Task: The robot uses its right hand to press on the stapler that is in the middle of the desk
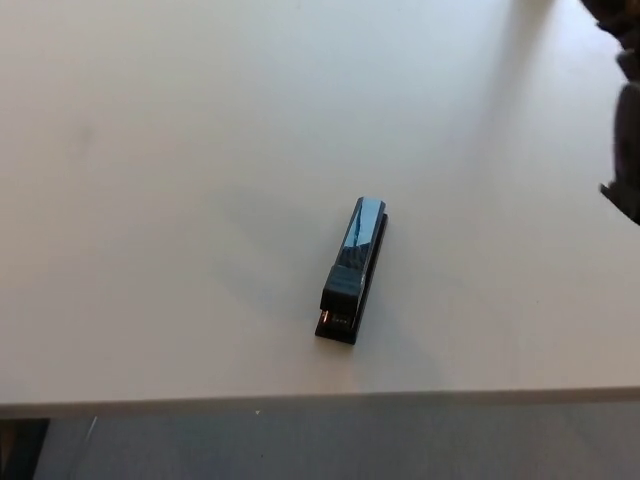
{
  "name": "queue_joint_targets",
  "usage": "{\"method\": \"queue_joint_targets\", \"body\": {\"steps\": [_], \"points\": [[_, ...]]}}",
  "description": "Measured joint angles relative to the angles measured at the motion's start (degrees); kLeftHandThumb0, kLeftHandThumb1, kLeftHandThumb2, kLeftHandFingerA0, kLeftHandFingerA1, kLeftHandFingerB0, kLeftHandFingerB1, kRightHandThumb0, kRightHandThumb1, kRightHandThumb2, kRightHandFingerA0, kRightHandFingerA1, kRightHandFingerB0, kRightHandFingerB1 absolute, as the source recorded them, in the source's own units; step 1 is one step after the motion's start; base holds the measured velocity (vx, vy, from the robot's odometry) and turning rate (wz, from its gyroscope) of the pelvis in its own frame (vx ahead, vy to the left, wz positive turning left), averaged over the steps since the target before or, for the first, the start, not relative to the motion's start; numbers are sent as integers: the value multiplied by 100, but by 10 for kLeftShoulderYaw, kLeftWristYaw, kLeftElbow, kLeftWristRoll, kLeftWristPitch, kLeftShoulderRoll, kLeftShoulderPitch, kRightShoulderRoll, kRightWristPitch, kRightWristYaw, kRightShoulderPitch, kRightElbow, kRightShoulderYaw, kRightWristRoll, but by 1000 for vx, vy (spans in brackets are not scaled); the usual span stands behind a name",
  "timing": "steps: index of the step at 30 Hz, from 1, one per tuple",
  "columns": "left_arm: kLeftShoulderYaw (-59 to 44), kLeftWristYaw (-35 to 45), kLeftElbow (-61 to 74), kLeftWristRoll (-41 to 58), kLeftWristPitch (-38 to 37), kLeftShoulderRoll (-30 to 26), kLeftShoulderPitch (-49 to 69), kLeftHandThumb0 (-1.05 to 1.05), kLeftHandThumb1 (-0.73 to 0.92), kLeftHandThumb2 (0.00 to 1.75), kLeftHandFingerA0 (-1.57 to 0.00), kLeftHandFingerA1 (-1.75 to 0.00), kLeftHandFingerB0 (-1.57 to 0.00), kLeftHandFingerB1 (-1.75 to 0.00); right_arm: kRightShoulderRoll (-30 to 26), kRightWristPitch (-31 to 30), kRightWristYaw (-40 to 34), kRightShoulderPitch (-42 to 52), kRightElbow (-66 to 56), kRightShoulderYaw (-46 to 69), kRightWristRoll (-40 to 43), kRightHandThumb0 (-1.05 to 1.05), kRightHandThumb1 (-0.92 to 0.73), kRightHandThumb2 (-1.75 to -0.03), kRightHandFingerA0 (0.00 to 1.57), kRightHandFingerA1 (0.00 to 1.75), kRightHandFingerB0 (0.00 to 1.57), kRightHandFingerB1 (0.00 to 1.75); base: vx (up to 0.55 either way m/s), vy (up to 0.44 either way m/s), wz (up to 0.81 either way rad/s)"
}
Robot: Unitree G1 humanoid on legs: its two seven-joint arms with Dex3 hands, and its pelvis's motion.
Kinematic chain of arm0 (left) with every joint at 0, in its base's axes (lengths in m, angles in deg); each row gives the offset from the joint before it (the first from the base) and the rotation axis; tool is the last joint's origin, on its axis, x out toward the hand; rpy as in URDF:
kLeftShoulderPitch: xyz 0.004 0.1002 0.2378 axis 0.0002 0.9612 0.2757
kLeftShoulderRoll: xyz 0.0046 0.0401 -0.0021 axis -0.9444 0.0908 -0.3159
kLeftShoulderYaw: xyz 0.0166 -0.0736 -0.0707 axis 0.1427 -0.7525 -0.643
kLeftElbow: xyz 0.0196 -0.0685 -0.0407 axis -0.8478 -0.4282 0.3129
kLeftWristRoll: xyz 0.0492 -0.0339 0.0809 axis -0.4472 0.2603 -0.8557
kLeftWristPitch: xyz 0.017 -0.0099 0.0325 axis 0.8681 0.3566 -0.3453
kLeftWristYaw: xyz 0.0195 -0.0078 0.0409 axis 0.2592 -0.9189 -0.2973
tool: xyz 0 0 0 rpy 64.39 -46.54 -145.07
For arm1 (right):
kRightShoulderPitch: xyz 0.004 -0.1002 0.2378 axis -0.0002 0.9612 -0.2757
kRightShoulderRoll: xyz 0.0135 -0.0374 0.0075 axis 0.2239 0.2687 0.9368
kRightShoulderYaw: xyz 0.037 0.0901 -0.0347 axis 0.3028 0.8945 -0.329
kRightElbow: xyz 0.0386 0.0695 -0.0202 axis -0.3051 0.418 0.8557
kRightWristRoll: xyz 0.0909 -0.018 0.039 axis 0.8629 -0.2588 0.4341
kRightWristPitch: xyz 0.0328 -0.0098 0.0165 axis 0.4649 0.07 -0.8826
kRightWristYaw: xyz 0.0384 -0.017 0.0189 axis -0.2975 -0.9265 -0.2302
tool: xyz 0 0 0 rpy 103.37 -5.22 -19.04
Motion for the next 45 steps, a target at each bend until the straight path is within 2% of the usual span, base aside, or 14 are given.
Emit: {"method": "queue_joint_targets", "body": {"steps": [14, 15, 17, 21, 22, 23, 25, 26, 28, 29, 31, 34, 38, 45], "points": [[10, -1, 4, -1, 0, 0, -7, -34, 66, 118, -6, -51, -6, -51, 91, -55, 3, -178, 270, -31, -12, -71, -63, -85, 20, 41, 15, 38, 0, 0, 0], [10, -1, 7, -1, 0, 0, -7, -58, 92, 67, -23, -41, -22, -40, 100, -56, 3, -190, 297, -29, -13, -69, -62, -85, 25, 44, 18, 40, 0, 0, 0], [12, -2, 12, -2, 0, 0, -5, -35, 65, 118, -5, -51, -5, -50, 110, -56, 3, -206, 332, -27, -14, -67, -62, -87, 35, 49, 21, 42, 0, 0, 0], [18, -2, 27, -2, 0, 0, -3, -35, 64, 118, -6, -51, -4, -50, 133, -56, 3, -242, 413, -21, -18, -64, -73, -62, 55, 45, 35, 34, 0, 0, 0], [19, -2, 32, -2, 0, 0, -2, -63, 91, 70, -20, -44, -19, -41, 138, -55, 3, -252, 435, -19, -19, -67, -60, -93, 54, 59, 32, 48, 0, 0, 0], [19, -2, 36, -2, 0, 0, -1, -34, 66, 118, -6, -51, -4, -50, 143, -55, 2, -261, 453, -18, -21, -66, -61, -92, 54, 59, 34, 48, 0, 0, 0], [21, -2, 44, -2, 0, 0, 0, -35, 64, 117, -4, -50, -2, -49, 153, -54, 1, -281, 493, -16, -23, -59, -65, -60, 63, 81, 54, 39, 0, 0, 0], [21, -2, 47, -2, 0, 0, 0, -34, 67, 119, -4, -50, -3, -49, 156, -54, 1, -288, 508, -16, -24, -51, -60, -58, 57, 119, 61, 54, 0, 0, 0], [22, -2, 56, -2, 0, 1, 4, -34, 67, 119, -4, -50, -3, -49, 169, -53, -2, -309, 554, -15, -27, -51, -60, -58, 57, 119, 61, 54, 0, 0, 0], [22, -2, 61, -2, 0, 2, 6, -59, 92, 70, -20, -42, -20, -40, 174, -51, -4, -319, 575, -14, -29, -44, -57, -57, 64, 140, 61, 65, 0, 0, 0], [23, -2, 68, -2, 0, 2, 10, -35, 65, 118, -3, -50, -2, -49, 183, -49, -11, -335, 609, -16, -35, -19, -60, -56, 70, 161, 58, 91, 0, 0, 0], [23, -2, 76, -2, 0, 3, 15, -35, 66, 118, -3, -50, -2, -49, 202, -45, -33, -363, 672, -22, -51, -15, -67, -56, 59, 157, 54, 99, 0, 0, 0], [26, -1, 89, -2, 0, 4, 22, -37, 60, 115, -3, -50, -2, -49, 227, -41, -61, -393, 749, -32, -72, -2, -75, -43, 50, 175, 41, 166, 0, 0, 0], [46, -2, 125, -3, 0, 10, 35, -36, 61, 116, -5, -51, -3, -50, 239, -30, -92, -425, 882, -79, -126, -9, -63, -52, 67, 175, 54, 166, 0, 0, 0]]}}
